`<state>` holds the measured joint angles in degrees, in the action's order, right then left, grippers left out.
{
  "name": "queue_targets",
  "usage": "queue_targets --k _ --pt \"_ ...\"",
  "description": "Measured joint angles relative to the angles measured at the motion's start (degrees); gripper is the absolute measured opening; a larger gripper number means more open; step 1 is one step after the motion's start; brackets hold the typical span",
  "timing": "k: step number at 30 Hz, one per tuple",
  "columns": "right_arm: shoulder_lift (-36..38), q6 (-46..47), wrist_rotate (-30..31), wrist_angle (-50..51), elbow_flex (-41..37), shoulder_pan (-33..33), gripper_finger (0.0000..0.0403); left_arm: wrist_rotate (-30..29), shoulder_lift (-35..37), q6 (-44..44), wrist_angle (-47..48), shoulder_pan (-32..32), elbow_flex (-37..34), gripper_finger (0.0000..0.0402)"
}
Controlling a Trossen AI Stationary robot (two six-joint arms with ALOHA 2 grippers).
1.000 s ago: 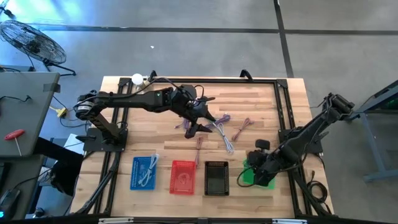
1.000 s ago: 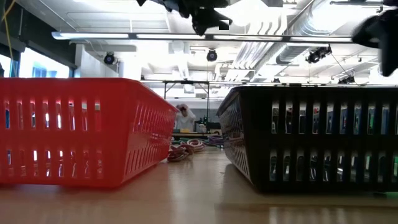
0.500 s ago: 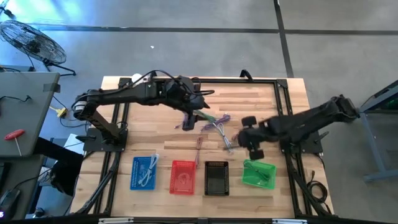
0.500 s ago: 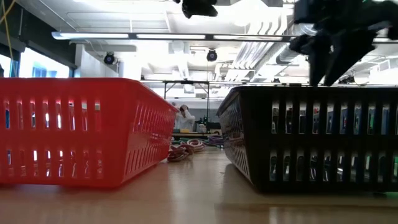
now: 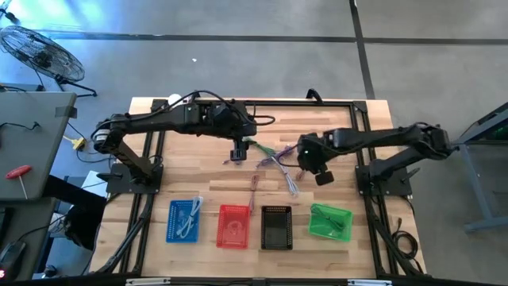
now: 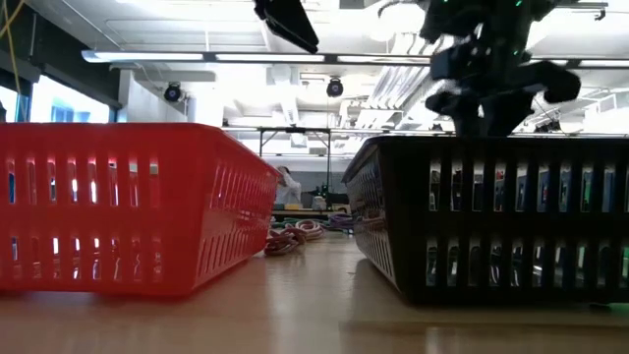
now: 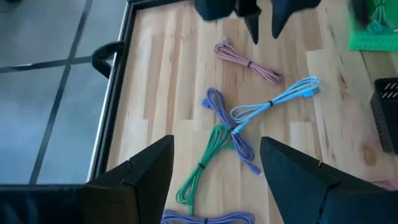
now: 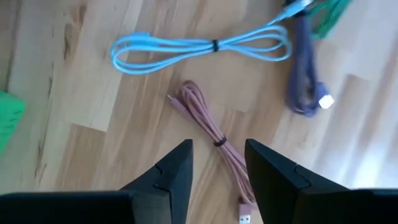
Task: Pick & Place USB Port
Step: Put the right pink charger cable into the red bin
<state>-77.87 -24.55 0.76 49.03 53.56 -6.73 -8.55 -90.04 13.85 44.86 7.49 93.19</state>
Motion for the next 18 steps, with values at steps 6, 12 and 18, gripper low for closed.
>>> queue_targets --k 6,12,18 --pt "-7.66 -2.6 -1.41 -1.64 0.0 -0.76 0.0137 -0.05 0.0 0.01 0.22 0.0 0.0 0.0232" --pt "-13.32 -4.05 -1.39 -2.96 0.0 -0.75 0.0137 -0.18 0.0 0.01 0.38 0.0 -0.02 0.0232" --pt "-18.95 -4.44 -0.46 -4.84 0.07 -0.75 0.0137 -0.16 0.0 -0.16 0.79 0.0 -0.02 0.0232"
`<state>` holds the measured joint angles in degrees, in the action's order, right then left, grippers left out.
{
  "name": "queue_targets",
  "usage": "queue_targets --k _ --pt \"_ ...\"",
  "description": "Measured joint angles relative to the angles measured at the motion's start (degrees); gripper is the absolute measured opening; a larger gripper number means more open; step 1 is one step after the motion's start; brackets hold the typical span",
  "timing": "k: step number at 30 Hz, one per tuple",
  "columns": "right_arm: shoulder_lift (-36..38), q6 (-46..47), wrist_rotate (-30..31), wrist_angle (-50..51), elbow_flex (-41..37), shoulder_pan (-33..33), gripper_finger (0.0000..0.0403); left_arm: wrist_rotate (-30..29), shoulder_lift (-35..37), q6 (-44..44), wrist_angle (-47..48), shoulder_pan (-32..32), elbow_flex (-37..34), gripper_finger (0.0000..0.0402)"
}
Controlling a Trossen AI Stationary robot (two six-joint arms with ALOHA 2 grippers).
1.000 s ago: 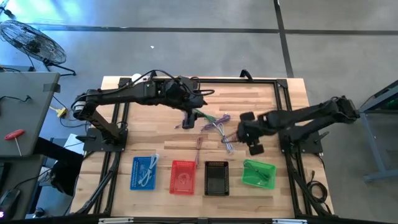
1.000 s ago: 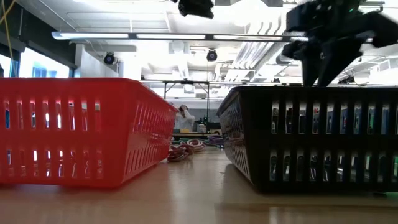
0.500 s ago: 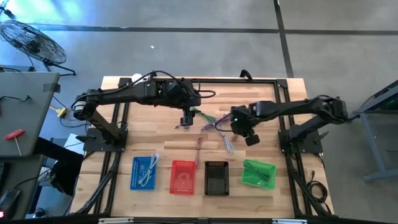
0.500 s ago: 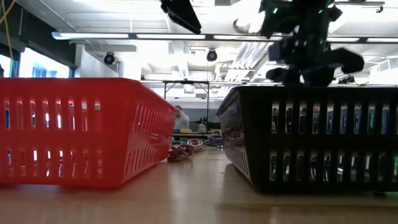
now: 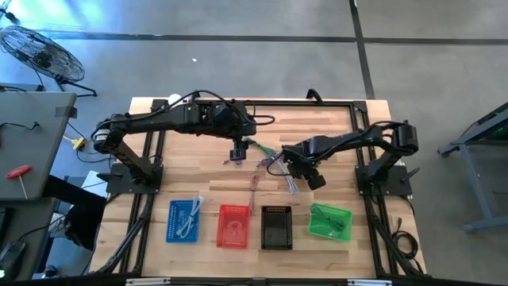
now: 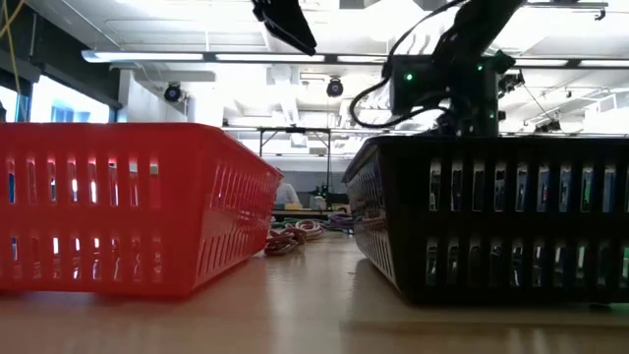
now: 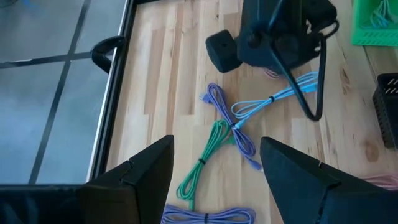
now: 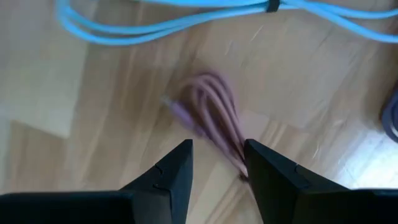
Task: Pick & Place USB Port
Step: Put the right pink charger cable into the red bin
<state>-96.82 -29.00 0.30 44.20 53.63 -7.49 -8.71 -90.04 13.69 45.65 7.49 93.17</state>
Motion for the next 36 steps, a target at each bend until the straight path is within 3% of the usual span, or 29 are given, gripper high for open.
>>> queue_targets --k 6,12,21,30,33,36 --pt "-2.81 0.45 0.88 -2.58 0.17 0.0 0.0116 0.02 0.0 -0.44 1.15 0.0 -0.01 0.0232" --pt "-2.95 3.34 1.59 -3.35 0.15 -0.21 0.0017 0.68 0.0 -0.48 1.28 0.0 -0.02 0.0232" --pt "-0.83 10.54 9.56 2.44 -0.25 2.71 0.0009 0.68 0.0 -0.5 0.81 0.0 -0.02 0.0232" --pt "16.77 21.7 14.83 9.82 -0.22 8.78 0.0005 0.94 -0.04 0.19 -2.17 0.0 -0.05 0.0232" --pt "24.52 25.51 15.83 7.64 -0.2 11.77 0.0005 4.04 -0.04 1.74 -6.09 0.0 -0.76 0.0232" --pt "31.85 28.06 15.87 2.84 -0.19 16.05 0.0005 11.12 -0.06 3.79 -16.53 0.0 -5.22 0.0232"
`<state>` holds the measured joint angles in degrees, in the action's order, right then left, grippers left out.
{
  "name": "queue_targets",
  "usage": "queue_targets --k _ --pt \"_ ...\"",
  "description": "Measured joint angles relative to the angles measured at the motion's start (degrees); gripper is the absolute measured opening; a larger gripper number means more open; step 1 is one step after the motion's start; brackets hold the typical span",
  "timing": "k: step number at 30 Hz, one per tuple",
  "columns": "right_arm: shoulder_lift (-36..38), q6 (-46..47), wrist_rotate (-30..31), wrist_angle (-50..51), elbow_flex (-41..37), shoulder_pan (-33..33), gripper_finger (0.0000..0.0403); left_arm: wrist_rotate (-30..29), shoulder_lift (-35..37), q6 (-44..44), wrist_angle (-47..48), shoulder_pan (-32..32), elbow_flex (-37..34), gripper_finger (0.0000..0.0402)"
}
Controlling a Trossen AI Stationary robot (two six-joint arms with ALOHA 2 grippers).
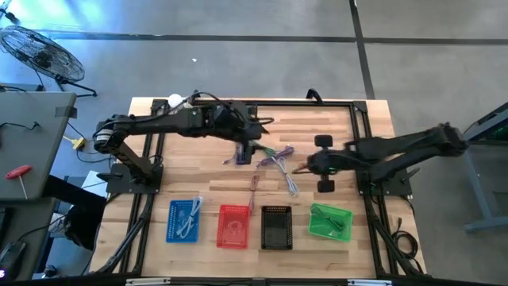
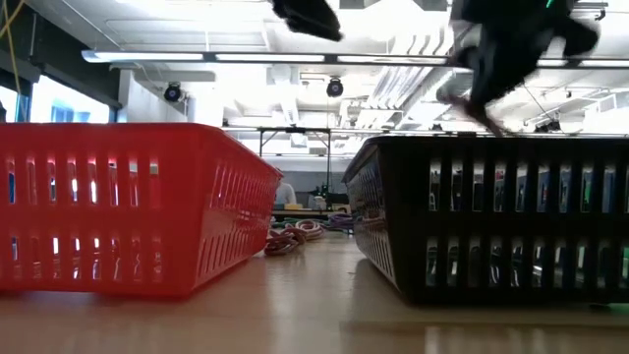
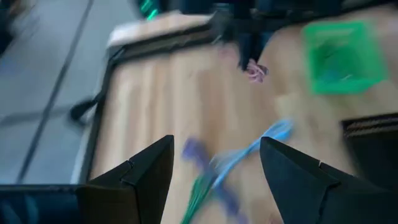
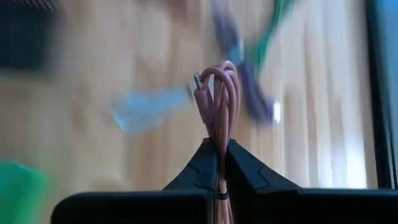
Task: Pick & Place USB Port
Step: Put the right pink charger cable into the red bin
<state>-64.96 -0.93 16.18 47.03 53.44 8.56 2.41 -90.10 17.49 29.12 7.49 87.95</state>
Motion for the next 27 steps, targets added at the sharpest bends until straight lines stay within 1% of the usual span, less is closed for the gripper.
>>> queue_targets --k 2,6,8,10,12,14,16,19,23,27 --pt "3.98 0.87 0.62 -4.36 0.01 3.45 0.0004 5.06 -0.1 1.6 -6.85 0.0 -3.38 0.0232" --pt "8.73 -2.31 1.29 -14.08 0.01 10.48 0.0003 10.71 -0.36 2.53 -21.42 -0.03 -10.97 0.0232" --pt "9.59 -4.81 1.75 -19.32 0.01 13.3 0.0003 13.86 -0.52 1.71 -28.34 -0.01 -14.96 0.0232" --pt "9.63 -7.24 2.99 -23.5 0.01 15.36 0.0003 17.42 -0.86 0.57 -38.21 0.0 -18.57 0.0232" --pt "9.04 -9.99 3.64 -26.62 0.01 16.57 0.0004 21.27 -1.31 -1.98 -47.55 0.0 -21.66 0.0232" --pt "8.08 -12.27 4.07 -29.33 0.01 17.09 0.0004 25.66 -2.53 -4.41 -54.52 0.0 -23.68 0.0232" --pt "6.69 -13.86 4.19 -31.07 0.01 17.12 0.0004 29.53 -3.89 -6.48 -58.21 -0.01 -24.27 0.0232" --pt "4.49 -15.87 4.21 -33.16 0.01 16.8 0.0004 33.64 -5.57 -8.45 -60.24 -0.01 -23.68 0.0232" --pt "1.65 -18.18 4.25 -37.06 0.01 15.95 0.0006 34.65 -7.69 -9.02 -60.38 -0.3 -22.8 0.0232" --pt "-0.57 -21.66 5.51 -42.21 0.01 15.82 0.0003 36.12 -9.15 -8.93 -60.32 -1.1 -21.8 0.0232"
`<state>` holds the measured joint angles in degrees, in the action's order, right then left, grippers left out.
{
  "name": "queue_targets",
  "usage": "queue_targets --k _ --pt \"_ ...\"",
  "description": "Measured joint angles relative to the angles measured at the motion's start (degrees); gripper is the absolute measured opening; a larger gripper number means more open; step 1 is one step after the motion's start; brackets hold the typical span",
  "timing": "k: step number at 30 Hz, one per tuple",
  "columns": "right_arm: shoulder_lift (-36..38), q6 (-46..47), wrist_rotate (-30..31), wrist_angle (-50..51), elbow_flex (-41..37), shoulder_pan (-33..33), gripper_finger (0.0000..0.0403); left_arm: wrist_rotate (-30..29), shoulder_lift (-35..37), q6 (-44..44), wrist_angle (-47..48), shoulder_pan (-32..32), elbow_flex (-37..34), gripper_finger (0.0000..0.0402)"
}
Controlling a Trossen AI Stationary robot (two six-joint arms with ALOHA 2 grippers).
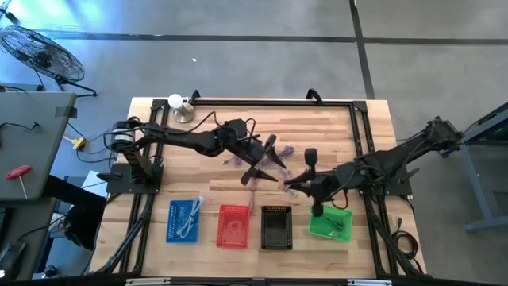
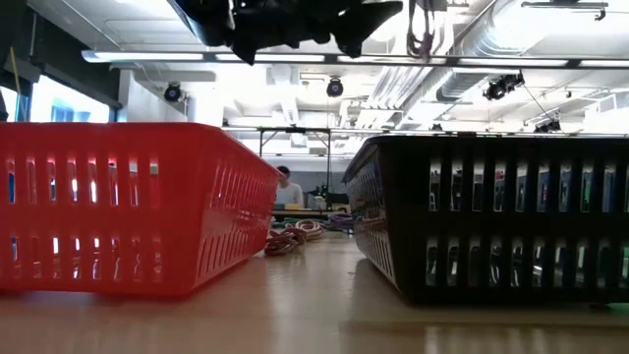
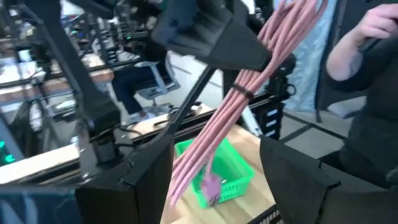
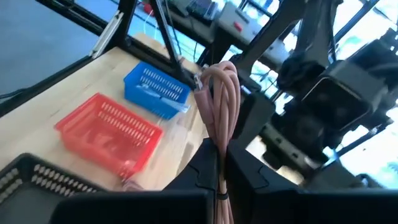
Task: Pick & Place USB Port
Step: Put the right pink charger cable into the red bin
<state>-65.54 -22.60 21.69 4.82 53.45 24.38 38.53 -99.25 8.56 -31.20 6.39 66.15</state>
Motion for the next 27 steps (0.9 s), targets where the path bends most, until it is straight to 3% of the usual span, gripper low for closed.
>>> queue_targets --k 9,15,18,21,25,27 --pt "-0.88 -2.04 -0.64 -2.94 0.0 -2.6 0.0004 -0.95 -0.23 6.18 -0.35 -2.66 1.0 0.0232" --pt "-0.88 -1.89 -3.07 -2.65 0.0 -5.1 0.0005 -10.6 -1.0 13.09 -0.31 -5.32 1.03 0.0232" --pt "-0.88 -1.89 -3.19 -2.84 0.0 -5.4 0.0003 -12.67 -0.98 15.4 -0.53 -5.77 1.03 0.0219" --pt "-0.88 -1.82 -3.28 -2.82 0.0 -5.38 0.0004 -13.4 -0.98 17.63 -0.39 -5.74 1.03 0.0172" --pt "-0.88 -0.57 -3.62 -2.29 0.0 -5.38 0.0006 -15.99 -0.98 20.55 0.16 -5.7 1.03 0.0055" --pt "-0.88 0.67 -3.37 -1.48 0.0 -5.39 0.0006 -18.3 -0.98 21.52 1.02 -5.7 1.03 0.0021"
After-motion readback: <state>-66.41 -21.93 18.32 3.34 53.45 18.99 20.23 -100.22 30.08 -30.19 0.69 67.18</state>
